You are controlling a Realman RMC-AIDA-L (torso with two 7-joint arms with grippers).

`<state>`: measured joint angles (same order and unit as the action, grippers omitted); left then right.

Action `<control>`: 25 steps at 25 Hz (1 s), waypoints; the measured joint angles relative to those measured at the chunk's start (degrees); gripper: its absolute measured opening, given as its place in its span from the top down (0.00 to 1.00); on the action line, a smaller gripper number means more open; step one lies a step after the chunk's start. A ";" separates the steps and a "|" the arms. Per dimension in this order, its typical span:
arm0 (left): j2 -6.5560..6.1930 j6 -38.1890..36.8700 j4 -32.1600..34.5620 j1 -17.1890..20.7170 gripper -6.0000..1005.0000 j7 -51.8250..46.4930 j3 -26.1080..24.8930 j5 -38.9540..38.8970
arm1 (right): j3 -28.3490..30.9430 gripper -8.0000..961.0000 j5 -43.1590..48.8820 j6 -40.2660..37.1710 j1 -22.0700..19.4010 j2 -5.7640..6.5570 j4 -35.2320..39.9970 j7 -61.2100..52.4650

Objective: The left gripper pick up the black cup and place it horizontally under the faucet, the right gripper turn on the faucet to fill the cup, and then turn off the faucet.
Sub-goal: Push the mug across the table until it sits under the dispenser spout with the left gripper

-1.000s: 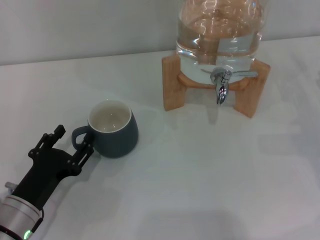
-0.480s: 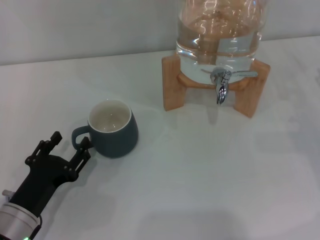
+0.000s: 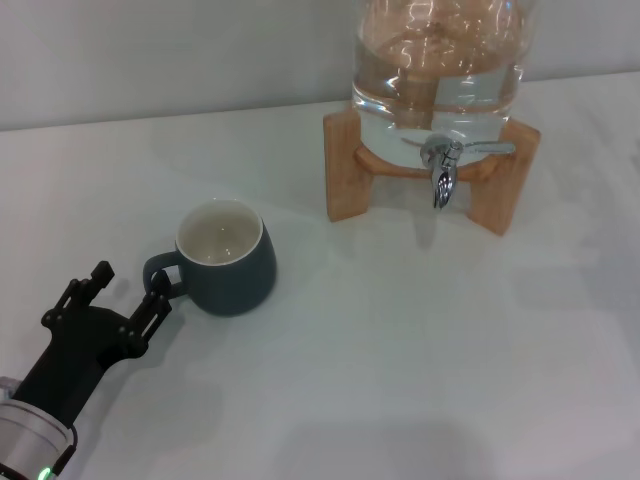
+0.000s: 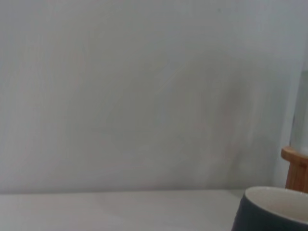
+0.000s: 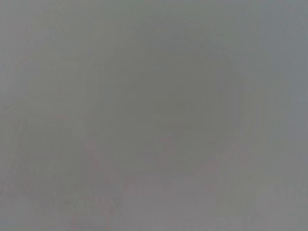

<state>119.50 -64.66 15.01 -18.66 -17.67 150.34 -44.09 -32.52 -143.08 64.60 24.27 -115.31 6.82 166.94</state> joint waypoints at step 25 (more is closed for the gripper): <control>0.27 4.55 0.48 -1.49 0.27 -0.85 -0.22 -3.68 | 0.06 0.16 -0.03 -0.08 0.21 0.00 0.13 0.00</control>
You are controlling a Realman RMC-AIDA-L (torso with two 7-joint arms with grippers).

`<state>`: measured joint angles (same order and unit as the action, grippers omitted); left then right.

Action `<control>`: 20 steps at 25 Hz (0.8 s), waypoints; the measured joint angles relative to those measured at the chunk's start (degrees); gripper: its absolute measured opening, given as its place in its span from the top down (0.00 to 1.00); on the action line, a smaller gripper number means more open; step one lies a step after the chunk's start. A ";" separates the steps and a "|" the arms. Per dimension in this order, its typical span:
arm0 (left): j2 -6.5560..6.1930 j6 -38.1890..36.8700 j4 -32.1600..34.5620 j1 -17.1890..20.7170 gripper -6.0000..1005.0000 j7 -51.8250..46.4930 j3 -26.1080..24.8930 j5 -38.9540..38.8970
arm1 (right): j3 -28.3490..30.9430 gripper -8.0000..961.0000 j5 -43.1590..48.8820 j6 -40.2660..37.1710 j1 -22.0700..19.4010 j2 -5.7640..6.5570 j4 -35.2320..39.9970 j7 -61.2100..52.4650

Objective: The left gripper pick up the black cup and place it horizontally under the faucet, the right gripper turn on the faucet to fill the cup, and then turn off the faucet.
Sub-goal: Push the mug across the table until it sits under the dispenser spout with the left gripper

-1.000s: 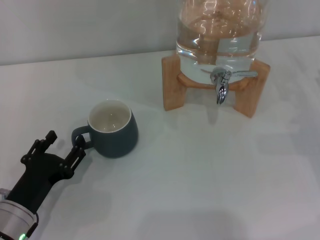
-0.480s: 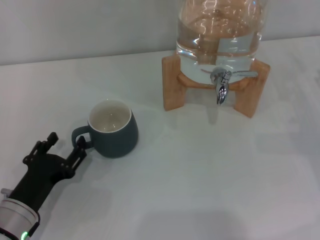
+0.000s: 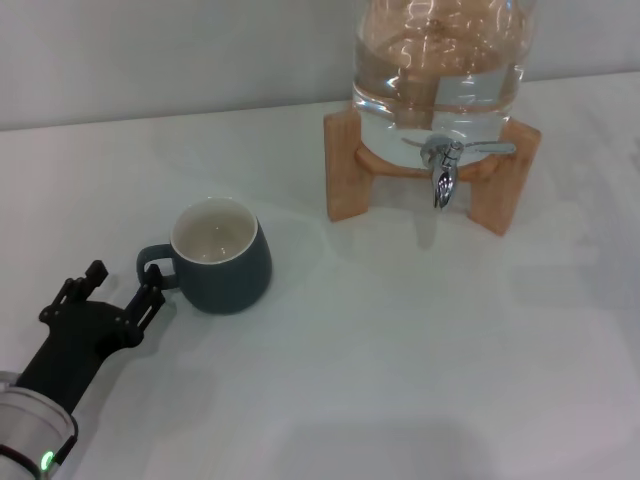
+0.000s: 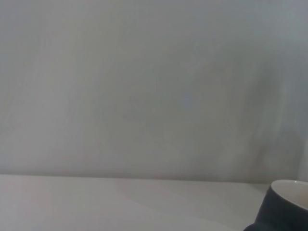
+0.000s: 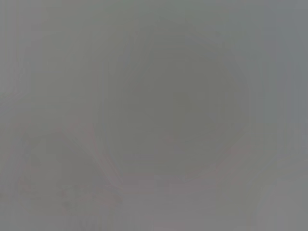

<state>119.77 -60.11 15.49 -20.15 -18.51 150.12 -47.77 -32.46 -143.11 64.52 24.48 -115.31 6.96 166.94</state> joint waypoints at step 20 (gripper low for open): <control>-0.04 3.78 -0.29 -3.60 0.33 0.02 0.01 -1.36 | 0.48 0.16 -0.24 -1.31 0.28 0.09 0.41 0.04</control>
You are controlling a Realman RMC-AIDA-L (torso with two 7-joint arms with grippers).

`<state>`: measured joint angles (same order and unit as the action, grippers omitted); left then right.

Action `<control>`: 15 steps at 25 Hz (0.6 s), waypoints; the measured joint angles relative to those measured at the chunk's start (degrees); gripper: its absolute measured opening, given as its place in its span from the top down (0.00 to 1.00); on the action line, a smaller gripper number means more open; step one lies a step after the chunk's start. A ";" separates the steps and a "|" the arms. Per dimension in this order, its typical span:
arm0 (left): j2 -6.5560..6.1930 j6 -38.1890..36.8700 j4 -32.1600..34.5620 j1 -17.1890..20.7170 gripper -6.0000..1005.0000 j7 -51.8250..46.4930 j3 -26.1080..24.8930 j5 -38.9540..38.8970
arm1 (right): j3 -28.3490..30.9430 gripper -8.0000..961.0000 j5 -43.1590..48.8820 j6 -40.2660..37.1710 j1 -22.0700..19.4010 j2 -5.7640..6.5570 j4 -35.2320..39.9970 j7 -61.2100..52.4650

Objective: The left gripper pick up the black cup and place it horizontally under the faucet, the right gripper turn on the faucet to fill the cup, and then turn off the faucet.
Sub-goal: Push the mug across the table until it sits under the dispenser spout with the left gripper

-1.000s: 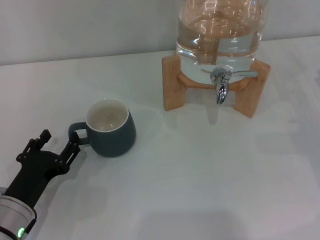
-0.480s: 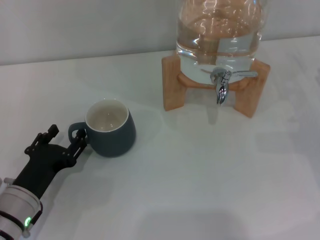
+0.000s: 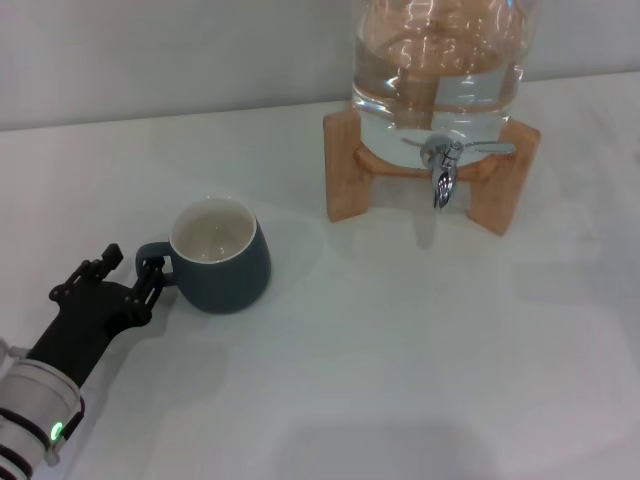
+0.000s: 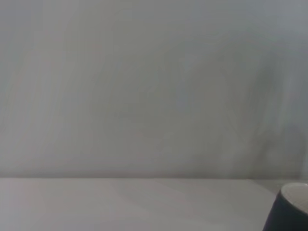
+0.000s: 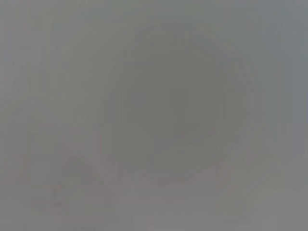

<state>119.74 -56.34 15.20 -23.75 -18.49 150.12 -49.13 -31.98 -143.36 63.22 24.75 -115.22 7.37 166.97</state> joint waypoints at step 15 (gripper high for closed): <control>-0.03 3.13 0.74 -1.80 0.81 0.48 -0.01 -0.27 | -0.01 0.16 -0.02 -1.12 0.06 0.07 0.02 0.04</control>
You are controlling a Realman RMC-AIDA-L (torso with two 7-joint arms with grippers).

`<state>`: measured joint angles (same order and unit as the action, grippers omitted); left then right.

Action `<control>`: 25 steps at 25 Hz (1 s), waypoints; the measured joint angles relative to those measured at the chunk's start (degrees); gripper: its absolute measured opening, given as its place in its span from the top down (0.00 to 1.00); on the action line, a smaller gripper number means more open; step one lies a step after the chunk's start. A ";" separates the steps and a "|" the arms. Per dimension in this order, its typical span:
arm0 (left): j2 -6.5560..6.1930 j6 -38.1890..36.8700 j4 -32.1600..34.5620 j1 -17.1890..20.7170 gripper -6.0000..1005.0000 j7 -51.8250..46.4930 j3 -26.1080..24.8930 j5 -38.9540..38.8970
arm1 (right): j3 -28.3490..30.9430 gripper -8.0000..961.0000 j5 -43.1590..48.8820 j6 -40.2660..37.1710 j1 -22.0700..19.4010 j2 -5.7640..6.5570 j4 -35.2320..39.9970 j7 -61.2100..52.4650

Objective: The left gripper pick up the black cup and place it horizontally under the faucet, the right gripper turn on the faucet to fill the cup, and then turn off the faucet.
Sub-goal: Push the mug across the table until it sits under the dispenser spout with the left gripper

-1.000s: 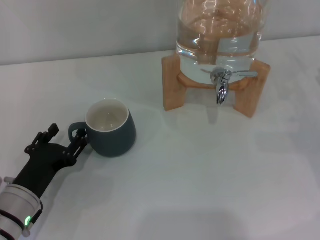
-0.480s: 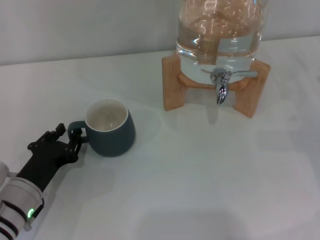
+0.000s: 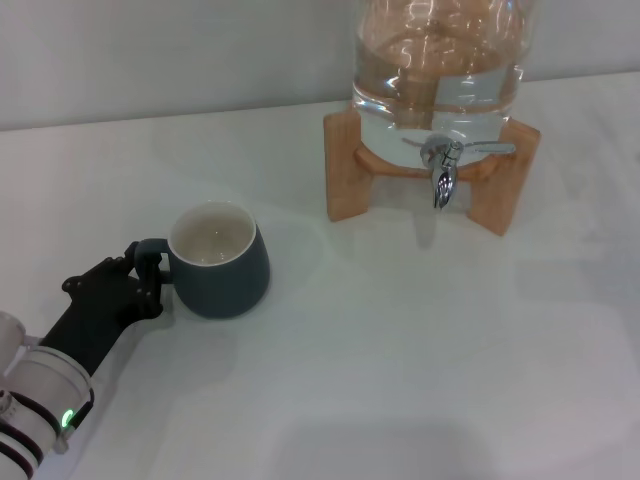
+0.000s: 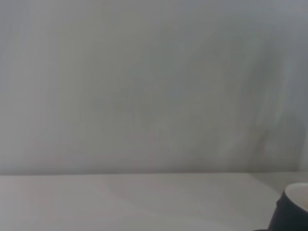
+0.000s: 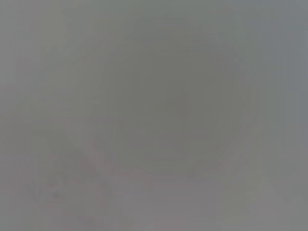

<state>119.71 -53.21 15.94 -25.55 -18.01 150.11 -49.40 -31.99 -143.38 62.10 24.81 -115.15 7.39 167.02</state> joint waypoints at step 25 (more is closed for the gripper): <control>0.27 0.79 2.22 -6.83 0.85 0.14 1.55 -0.04 | -0.23 0.16 -0.05 -0.10 0.42 -0.16 0.09 -0.11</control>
<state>119.98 -52.42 18.17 -32.38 -17.87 151.67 -49.44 -32.23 -143.43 61.99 25.23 -115.31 7.47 166.91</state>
